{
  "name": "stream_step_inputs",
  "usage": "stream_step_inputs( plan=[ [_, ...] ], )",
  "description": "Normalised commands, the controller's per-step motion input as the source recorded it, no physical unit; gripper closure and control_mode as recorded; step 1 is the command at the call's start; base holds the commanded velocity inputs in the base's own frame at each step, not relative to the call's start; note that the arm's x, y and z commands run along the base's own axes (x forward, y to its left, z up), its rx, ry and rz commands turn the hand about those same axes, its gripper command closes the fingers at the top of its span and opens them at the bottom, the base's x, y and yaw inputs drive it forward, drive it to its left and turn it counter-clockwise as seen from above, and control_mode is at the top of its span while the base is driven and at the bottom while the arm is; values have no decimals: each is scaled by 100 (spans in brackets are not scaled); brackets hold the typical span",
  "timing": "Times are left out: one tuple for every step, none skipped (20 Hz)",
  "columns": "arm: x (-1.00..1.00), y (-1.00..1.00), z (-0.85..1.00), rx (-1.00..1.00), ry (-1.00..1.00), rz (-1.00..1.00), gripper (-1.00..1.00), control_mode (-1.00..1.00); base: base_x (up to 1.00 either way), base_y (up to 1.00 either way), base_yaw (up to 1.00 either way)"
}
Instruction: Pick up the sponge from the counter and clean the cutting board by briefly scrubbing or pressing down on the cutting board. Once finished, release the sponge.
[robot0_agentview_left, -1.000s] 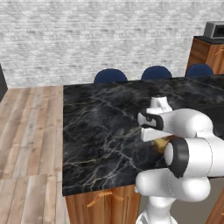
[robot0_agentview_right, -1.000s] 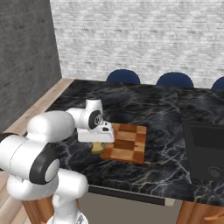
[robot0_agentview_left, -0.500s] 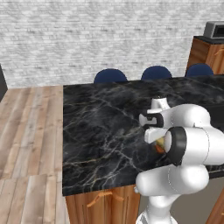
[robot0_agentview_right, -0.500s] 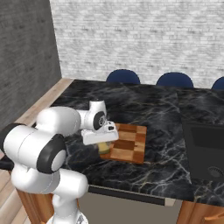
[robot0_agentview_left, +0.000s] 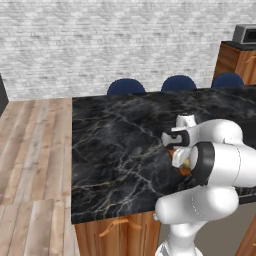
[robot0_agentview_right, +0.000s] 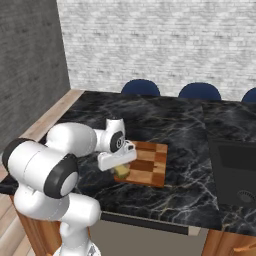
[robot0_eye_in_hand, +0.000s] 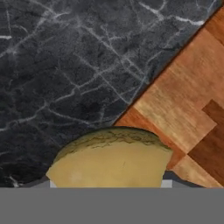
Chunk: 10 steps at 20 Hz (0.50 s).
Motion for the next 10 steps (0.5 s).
stream_step_inputs(
  plan=[
    [0,-5,-27,5,0,24,100,-100,0,0,0],
    [0,-1,-27,6,0,22,100,-100,0,0,0],
    [0,0,-27,6,0,20,100,-100,0,0,0],
    [0,0,-26,4,0,19,100,-100,0,0,0],
    [0,0,-23,5,0,18,100,-100,0,0,0],
    [0,0,-21,4,0,18,100,-100,0,0,0],
    [0,0,-18,4,0,17,100,-100,0,0,0],
    [0,0,-21,3,0,17,100,-100,0,0,0],
    [0,0,-26,2,0,15,100,-100,0,0,0],
    [0,-1,-36,0,-4,14,100,-100,0,0,0]
  ],
)
